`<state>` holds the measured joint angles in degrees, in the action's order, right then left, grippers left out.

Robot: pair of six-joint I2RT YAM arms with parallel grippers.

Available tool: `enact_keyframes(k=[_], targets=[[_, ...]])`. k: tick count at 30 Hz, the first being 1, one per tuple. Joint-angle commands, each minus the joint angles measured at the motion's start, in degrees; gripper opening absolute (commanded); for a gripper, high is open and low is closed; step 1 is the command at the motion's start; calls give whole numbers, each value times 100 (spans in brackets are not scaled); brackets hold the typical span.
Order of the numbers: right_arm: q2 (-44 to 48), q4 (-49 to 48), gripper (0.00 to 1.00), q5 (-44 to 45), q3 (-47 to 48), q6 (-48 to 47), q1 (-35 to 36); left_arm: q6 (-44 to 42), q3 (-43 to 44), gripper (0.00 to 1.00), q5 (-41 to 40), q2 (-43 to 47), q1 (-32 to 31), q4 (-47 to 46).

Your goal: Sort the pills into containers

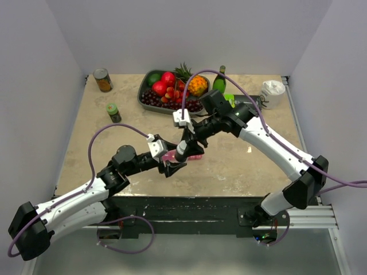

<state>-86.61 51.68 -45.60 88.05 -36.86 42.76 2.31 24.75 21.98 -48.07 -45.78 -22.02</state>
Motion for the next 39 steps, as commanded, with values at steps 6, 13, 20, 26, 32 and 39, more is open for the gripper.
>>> enact_keyframes(k=[6,13,20,26,32,39], targets=[[680,-527,6,192,-823,311,-1243,-142,363,90,-61,140,60,206],[997,-2011,6,2457,-2212,1022,-2552,-1099,916,92,-861,-52,341,1839],[532,-2978,6,2802,-2863,1006,-4670,-2066,857,92,-1873,-378,561,2712],[-128,-3137,8,2715,-2794,803,-5576,-2813,338,93,-1873,-167,553,2457],[-742,-3147,25,2487,-2600,733,-5867,-3105,38,94,-1259,-421,675,2316],[-298,-2971,85,2416,-2618,330,-5920,-3297,249,94,-660,-1440,1185,2475]])
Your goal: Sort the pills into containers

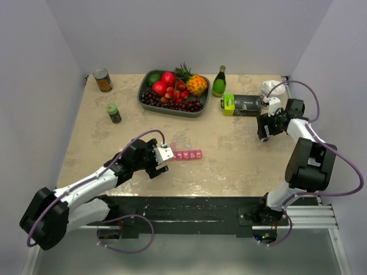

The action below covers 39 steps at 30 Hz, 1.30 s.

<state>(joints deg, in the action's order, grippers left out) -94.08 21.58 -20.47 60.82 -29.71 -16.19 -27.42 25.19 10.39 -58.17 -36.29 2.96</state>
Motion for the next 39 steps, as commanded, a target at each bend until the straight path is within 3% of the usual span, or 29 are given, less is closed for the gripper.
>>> enact_keyframes(k=[1,2,6,9,12,13,19,24,30,34,39], targets=[[591,91,91,-106,115,-438,-25,-378,214,94,499,-545,306,-32],[749,126,99,-133,176,-482,-25,-491,249,93,499,-650,342,11],[1242,547,99,-369,588,-702,-16,-703,451,91,560,-1291,491,117],[1357,1084,99,-1132,896,-816,132,-887,601,87,691,-1573,562,91],[1498,1488,99,-1986,897,-800,738,-1011,662,86,832,-1697,597,-85],[1498,1524,99,-2109,862,-729,1236,-1054,697,85,876,-1732,632,-103],[1034,568,96,-3129,641,508,2619,-1231,969,76,1289,-2285,834,-59],[-90,646,81,-3218,1318,984,3059,-1275,1049,69,1343,-2585,852,21],[-883,83,65,-2542,1538,1652,3761,-1248,1058,58,1334,-2682,852,-50],[-1480,-189,50,-2216,1810,2039,4105,-1196,1049,28,1386,-2673,835,-33],[-1964,-427,36,-1803,2127,2400,4378,-1160,988,17,1387,-2655,668,-41]])
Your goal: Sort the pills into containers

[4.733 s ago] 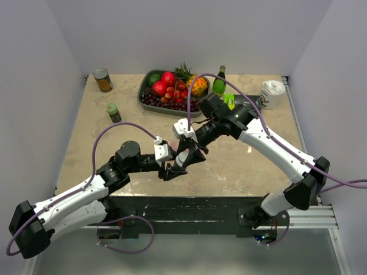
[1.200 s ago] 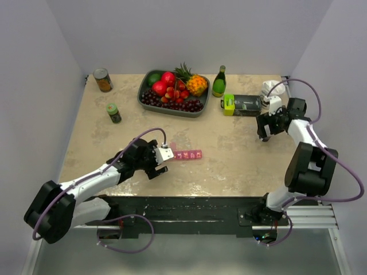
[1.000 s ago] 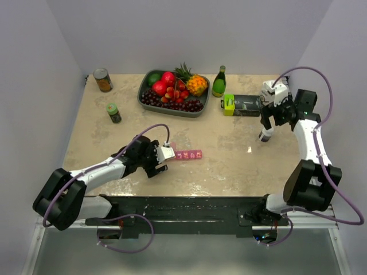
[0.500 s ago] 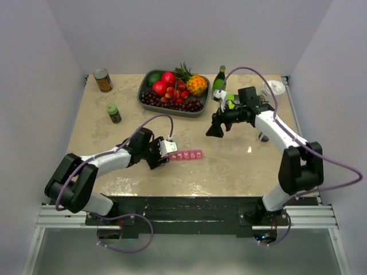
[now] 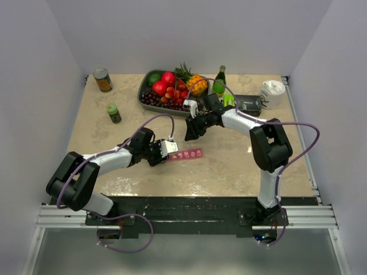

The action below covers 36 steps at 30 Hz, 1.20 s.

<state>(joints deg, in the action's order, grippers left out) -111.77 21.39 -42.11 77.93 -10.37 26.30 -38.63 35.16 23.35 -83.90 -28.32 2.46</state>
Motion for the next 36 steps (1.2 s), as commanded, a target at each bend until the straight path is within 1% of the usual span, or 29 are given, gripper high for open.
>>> enact_keyframes(k=[1,5,8,12,16,18,20,22,26,27,30,33,36], targets=[[-284,-399,34,379,485,492,155,-39,-35,15,99,-83,-209,-17],[-758,-267,31,387,828,501,357,-4,-44,14,117,-127,-324,-70],[-847,-197,29,256,829,492,489,14,-44,13,99,-118,-341,-79],[-602,-100,28,-104,601,326,551,57,-27,13,99,-118,-341,-61],[-382,155,25,-893,408,9,639,110,26,13,126,-171,-341,-44],[-311,225,25,-1001,372,-131,752,119,44,13,117,-188,-341,-17],[-337,716,24,-1027,477,-359,841,145,35,13,64,-136,-333,-17],[-241,893,24,-1036,347,-545,938,154,26,13,38,-101,-333,-17],[-100,666,22,-721,21,-379,973,207,44,13,11,-92,-341,-35],[-143,587,22,-441,-14,-117,982,224,61,13,20,-92,-341,-52],[-503,542,20,-71,46,114,973,268,62,13,46,-57,-341,-61],[-794,638,18,-25,170,88,973,295,9,13,55,31,-341,-79],[-751,762,17,-227,284,-17,982,277,-9,13,64,49,-341,-79]])
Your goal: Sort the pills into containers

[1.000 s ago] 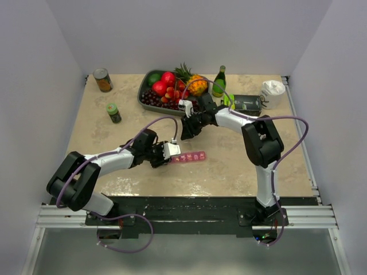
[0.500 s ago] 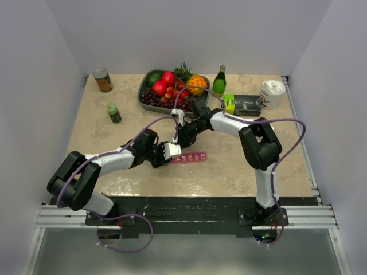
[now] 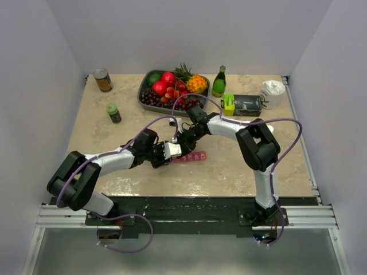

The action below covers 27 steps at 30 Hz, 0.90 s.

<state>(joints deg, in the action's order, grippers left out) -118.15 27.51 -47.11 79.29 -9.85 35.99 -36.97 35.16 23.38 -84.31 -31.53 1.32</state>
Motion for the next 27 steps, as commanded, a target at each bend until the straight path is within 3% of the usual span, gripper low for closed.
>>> enact_keyframes(k=[1,9,16,20,25,27], targets=[[-51,158,16,99,209,-79,5,120,-9,13,62,82,-11,35],[301,281,13,-658,720,9,-57,120,-9,13,53,73,-20,0],[231,97,11,-686,554,158,-48,129,-9,13,44,64,-11,0],[-128,35,9,-142,202,299,-4,137,-9,13,44,47,-11,8],[-402,-334,5,1438,-370,519,93,173,26,12,44,-32,-2,61],[-437,-342,5,1521,-326,519,101,173,35,12,36,-41,-2,70]])
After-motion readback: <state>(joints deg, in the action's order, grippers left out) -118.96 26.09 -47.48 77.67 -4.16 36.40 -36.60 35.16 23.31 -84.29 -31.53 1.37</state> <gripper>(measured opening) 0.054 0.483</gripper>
